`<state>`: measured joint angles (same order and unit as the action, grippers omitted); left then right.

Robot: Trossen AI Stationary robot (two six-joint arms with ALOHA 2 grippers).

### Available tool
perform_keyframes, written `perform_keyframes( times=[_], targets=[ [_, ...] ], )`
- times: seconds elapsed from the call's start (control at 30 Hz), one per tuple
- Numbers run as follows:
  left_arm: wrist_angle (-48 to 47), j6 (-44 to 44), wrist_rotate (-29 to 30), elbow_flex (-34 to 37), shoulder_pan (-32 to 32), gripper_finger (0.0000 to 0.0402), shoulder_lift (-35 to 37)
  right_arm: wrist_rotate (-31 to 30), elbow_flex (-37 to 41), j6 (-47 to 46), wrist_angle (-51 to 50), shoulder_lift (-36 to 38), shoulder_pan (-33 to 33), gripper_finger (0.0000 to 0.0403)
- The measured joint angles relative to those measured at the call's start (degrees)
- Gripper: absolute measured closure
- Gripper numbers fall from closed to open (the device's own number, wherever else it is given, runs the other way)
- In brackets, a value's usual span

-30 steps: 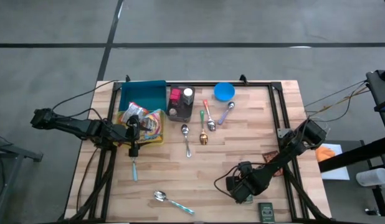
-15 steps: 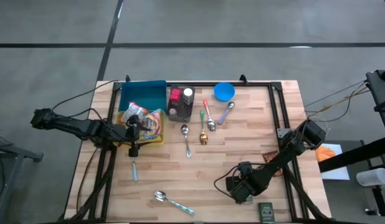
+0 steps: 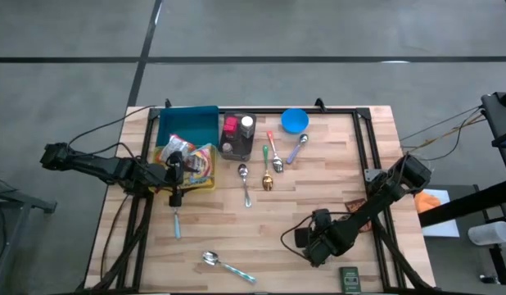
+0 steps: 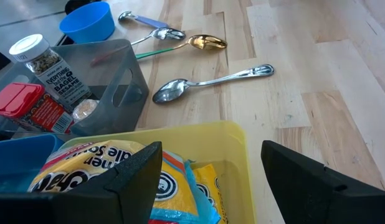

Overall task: Pick & Place Food Item
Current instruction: Put the green seasoning bottle into the black bin

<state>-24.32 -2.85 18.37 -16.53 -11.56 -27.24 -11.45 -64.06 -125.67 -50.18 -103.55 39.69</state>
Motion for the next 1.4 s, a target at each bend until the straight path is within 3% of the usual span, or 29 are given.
perform_keyframes(
  times=[0.33,0.77,1.13,1.4],
  targets=[
    [0.0,0.0,0.0,0.0,0.0,0.0130,0.0,-14.5,-0.3,0.1,-4.3,0.2,0.2,0.0189],
    [0.0,-0.2,0.0,0.0,0.0,0.0130,0.0,-27.7,-0.3,2.4,-5.2,-0.2,0.4,0.0189],
    [0.0,-0.1,0.0,0.0,0.0,0.0130,0.0,-43.7,-0.3,3.3,-6.7,-6.9,0.7,0.0189],
    [0.0,0.0,0.0,0.0,0.0,0.0130,0.0,-50.6,-0.3,0.8,-7.0,-9.6,1.4,0.0189]
  ],
)
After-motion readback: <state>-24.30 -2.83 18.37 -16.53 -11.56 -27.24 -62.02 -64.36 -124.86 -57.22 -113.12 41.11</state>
